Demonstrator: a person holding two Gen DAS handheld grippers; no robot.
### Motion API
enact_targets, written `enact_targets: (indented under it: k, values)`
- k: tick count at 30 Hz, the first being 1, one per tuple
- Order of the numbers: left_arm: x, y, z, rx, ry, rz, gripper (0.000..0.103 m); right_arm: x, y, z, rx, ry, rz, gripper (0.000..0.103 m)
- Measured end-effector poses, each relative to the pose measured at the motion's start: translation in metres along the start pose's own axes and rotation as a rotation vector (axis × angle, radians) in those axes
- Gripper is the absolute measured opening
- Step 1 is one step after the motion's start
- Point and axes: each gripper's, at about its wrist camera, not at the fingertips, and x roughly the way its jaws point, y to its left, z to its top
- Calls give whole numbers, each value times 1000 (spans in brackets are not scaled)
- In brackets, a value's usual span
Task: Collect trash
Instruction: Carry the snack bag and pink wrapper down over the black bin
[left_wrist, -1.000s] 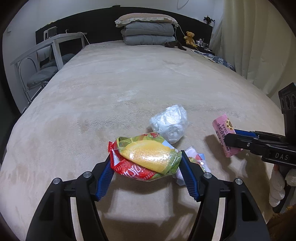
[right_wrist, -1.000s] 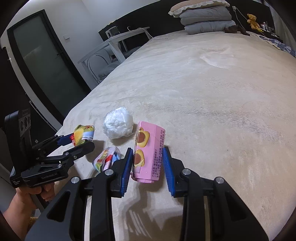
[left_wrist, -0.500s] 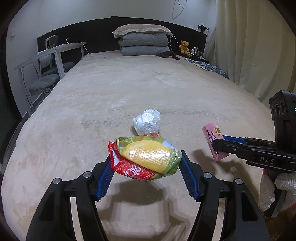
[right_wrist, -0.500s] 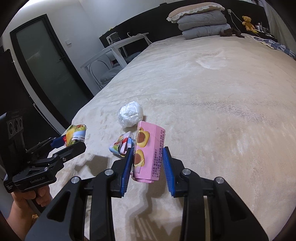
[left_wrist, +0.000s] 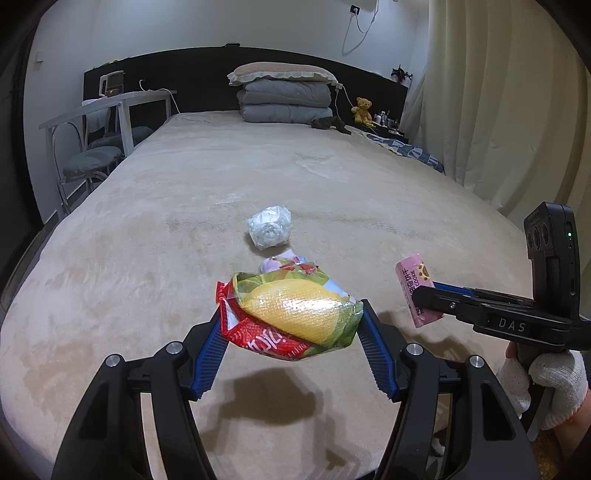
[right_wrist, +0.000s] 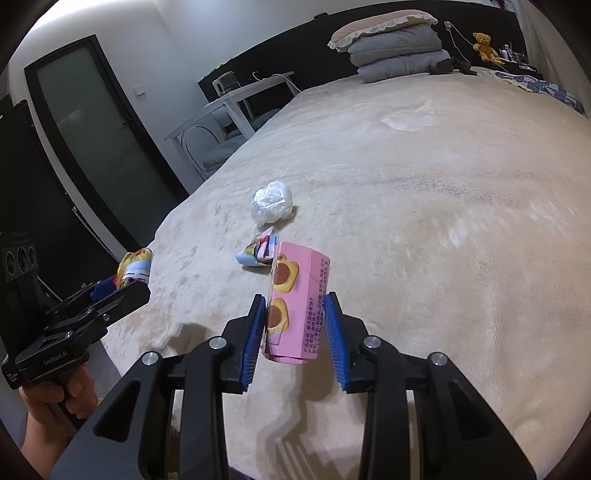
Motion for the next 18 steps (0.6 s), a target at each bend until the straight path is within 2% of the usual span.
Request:
enact_targets:
  k: [18]
  values:
    - [-59,-32,-67,20,-9,-38,65,-61,31,-81,-16,-6,6,35]
